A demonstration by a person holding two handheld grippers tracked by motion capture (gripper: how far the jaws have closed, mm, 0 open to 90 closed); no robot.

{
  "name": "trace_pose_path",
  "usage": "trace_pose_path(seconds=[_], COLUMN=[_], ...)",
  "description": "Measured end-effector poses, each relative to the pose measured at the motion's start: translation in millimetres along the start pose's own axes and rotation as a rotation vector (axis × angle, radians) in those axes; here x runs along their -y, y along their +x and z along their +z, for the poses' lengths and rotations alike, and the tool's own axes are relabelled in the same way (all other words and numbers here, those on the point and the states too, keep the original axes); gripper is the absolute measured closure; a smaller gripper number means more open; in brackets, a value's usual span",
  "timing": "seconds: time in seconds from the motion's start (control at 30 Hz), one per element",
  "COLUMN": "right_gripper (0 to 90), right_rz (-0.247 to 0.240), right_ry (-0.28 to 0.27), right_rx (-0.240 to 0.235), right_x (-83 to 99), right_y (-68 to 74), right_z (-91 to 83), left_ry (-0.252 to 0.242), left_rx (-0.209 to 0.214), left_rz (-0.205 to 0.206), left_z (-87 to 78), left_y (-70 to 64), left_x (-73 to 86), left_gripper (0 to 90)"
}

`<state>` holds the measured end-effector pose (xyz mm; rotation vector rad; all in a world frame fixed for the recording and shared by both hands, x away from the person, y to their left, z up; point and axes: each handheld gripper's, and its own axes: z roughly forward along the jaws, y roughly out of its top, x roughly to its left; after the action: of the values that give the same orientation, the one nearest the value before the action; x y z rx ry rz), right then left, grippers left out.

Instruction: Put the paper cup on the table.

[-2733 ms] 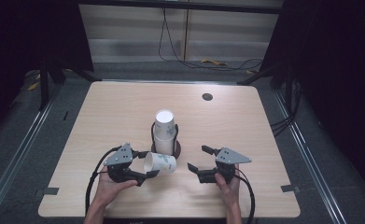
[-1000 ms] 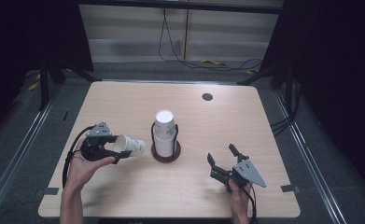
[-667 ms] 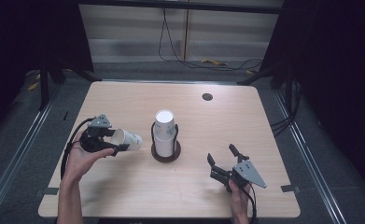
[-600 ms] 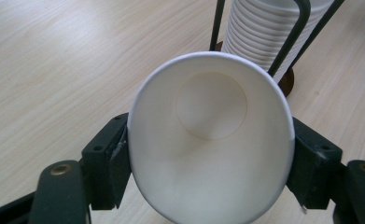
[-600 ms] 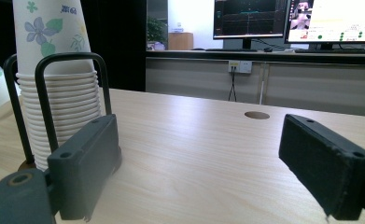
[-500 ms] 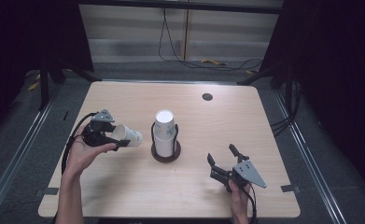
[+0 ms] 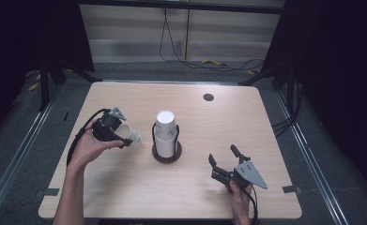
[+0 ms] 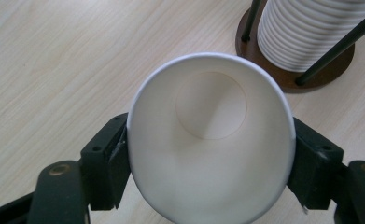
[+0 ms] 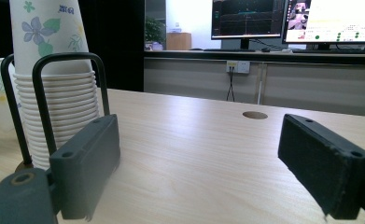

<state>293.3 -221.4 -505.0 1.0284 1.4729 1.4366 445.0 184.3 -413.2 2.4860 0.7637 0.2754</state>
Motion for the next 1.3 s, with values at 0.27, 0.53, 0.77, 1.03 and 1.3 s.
trace_pose_path(seconds=[0.27, 0.53, 0.77, 1.03, 1.3], right_gripper=[12.7, 12.7, 12.9, 12.9, 12.9], right_rz=[0.002, 0.001, 0.0, 0.002, 0.002], right_ry=[0.001, 0.003, 0.001, 0.001, 0.0], right_rx=[0.0, 0.001, 0.0, 0.0, 0.0], right_x=[-0.1, -0.1, 0.0, 0.0, 0.0], right_y=[0.1, 0.1, 0.0, 0.1, 0.1], right_z=[0.1, 0.0, 0.1, 0.0, 0.1], left_ry=[0.056, 0.091, 0.102, 0.078, 0.04], left_rx=[0.025, 0.011, 0.018, 0.02, 0.02], left_rz=[0.018, -0.032, 0.002, -0.001, -0.012], left_z=[9.5, 22.6, 29.8, 33.5, 37.1], left_y=[6.0, 15.8, 11.6, 14.2, 11.5], left_x=[-10.5, -10.2, -18.4, -20.3, -21.2], left_gripper=[26.1, 24.7, 23.5, 22.0, 21.1])
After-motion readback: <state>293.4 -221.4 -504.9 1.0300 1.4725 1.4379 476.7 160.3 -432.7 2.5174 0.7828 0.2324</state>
